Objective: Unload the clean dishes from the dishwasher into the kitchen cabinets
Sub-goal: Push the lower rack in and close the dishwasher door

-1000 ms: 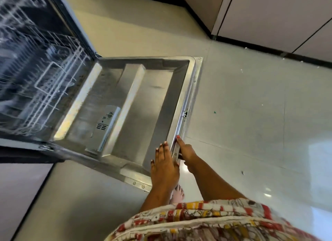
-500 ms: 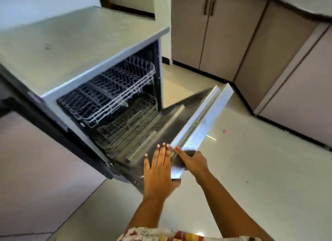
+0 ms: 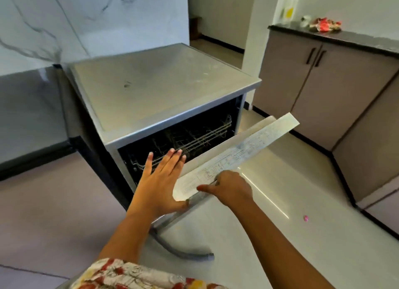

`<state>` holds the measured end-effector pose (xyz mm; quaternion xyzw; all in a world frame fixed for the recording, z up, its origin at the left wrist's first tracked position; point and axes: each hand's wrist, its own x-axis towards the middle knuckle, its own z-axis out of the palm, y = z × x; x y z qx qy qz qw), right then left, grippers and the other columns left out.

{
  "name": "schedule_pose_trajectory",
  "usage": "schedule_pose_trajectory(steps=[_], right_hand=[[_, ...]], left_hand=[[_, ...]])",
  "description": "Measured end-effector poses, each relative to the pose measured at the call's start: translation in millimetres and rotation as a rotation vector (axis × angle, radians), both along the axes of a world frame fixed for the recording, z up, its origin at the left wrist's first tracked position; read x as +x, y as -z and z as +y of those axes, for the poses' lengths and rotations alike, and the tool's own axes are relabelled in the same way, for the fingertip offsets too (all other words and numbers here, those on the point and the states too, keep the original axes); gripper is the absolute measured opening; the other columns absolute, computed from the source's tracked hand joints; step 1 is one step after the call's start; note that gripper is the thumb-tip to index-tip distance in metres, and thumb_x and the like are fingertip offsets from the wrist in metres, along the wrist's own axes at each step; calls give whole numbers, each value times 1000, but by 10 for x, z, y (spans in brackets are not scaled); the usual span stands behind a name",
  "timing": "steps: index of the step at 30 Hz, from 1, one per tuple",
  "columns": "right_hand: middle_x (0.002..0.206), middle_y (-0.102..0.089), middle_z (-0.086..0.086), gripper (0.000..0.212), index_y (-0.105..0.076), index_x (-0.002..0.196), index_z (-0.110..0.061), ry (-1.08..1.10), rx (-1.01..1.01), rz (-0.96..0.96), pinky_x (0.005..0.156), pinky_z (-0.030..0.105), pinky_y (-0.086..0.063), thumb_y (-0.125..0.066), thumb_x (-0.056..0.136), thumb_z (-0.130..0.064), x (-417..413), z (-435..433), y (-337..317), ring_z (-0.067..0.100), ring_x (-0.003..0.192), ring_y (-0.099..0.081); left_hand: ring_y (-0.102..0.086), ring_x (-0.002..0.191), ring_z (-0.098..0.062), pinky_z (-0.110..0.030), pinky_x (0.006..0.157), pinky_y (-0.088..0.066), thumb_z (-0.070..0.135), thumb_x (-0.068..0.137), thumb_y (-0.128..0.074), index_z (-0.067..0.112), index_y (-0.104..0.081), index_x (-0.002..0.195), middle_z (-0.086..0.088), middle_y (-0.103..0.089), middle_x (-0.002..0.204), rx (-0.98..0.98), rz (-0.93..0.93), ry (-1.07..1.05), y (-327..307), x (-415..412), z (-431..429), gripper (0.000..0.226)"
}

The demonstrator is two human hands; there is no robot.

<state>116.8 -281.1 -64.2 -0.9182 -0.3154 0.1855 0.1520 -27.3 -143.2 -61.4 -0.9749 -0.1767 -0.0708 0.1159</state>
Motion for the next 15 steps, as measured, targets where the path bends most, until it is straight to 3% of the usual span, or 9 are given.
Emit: schedule_pose_trajectory(steps=[3, 5, 7, 9, 12, 15], right_hand=[[92, -67, 1, 68, -59, 95, -20, -125, 0, -164, 77, 40, -56, -60, 62, -79, 187, 227, -224, 22, 86, -66], [107, -64, -1, 68, -47, 108, -24, -208, 69, -205, 87, 41, -51, -68, 63, -70, 333, 360, -390, 22, 98, -63], [129, -54, 1, 85, -35, 130, -27, -333, 120, -268, 100, 44, -41, -74, 64, -61, 493, 512, -549, 24, 117, -55], [150, -29, 5, 111, -10, 146, -32, -450, 104, -374, 109, 50, -30, -76, 62, -60, 628, 656, -671, 28, 138, -34], [160, 12, 3, 131, 21, 147, -33, -622, -24, -531, 114, 59, -7, -70, 59, -70, 778, 865, -737, 29, 147, 10], [157, 23, 5, 138, 26, 145, -28, -767, -132, -561, 113, 62, 2, -71, 57, -71, 845, 1048, -784, 27, 145, 20]], left_hand=[[-15, 144, -19, -58, 113, -7, 83, 62, -39, 13, -33, 146, -4, -29, 154, 22, 15, -57, -132, 45, 198, 110], [-11, 145, -18, -57, 114, -4, 85, 60, -41, 13, -29, 147, -3, -26, 155, 22, 31, -106, -196, 69, 302, 113], [-8, 146, -18, -57, 115, 0, 87, 58, -41, 15, -25, 149, -2, -22, 156, 13, 40, -151, -232, 83, 398, 117], [-4, 147, -18, -56, 115, 5, 88, 57, -41, 17, -18, 150, -1, -15, 158, -9, 51, -190, -263, 98, 476, 120], [5, 147, -21, -54, 113, 13, 89, 57, -39, 24, -2, 151, -2, -1, 159, -36, 53, -214, -275, 122, 578, 120], [4, 147, -25, -59, 112, 7, 92, 57, -34, 27, -1, 151, -7, -4, 159, -3, 40, -286, -300, 124, 636, 119]])
